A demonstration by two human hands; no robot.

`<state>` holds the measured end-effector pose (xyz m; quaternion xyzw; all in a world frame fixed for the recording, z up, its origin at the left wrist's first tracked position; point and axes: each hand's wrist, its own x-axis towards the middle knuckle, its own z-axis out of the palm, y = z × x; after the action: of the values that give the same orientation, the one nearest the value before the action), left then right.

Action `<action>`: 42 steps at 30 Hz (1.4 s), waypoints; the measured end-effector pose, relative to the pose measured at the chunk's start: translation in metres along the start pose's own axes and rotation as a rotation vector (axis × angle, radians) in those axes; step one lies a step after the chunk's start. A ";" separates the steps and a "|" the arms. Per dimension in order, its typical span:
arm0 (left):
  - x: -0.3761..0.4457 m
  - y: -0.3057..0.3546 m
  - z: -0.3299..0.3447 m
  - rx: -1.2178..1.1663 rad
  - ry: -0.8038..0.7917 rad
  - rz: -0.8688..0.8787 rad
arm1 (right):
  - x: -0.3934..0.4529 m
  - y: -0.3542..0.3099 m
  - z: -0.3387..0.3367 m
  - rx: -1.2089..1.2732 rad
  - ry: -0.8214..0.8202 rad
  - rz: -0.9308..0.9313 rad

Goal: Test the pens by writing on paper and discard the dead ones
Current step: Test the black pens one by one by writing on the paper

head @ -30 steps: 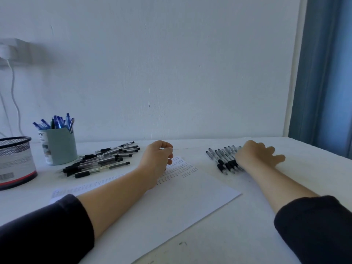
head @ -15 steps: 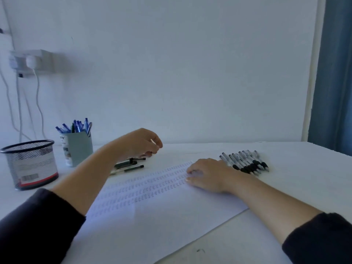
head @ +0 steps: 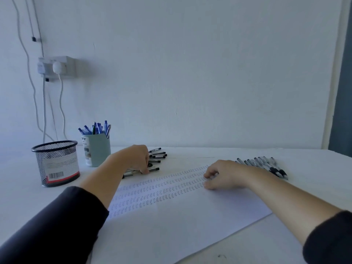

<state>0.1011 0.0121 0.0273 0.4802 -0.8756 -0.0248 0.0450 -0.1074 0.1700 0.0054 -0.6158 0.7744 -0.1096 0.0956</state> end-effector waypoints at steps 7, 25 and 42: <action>0.005 0.003 0.006 0.071 0.091 0.028 | 0.013 -0.003 -0.001 0.110 0.079 0.039; -0.008 0.060 0.026 0.011 0.574 -0.026 | 0.006 0.008 0.010 0.264 0.121 -0.022; -0.010 0.062 0.033 -0.034 0.628 0.206 | 0.005 0.013 0.007 0.299 0.091 -0.012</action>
<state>0.0514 0.0539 -0.0003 0.3726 -0.8624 0.1147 0.3230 -0.1188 0.1676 -0.0049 -0.5938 0.7492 -0.2520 0.1505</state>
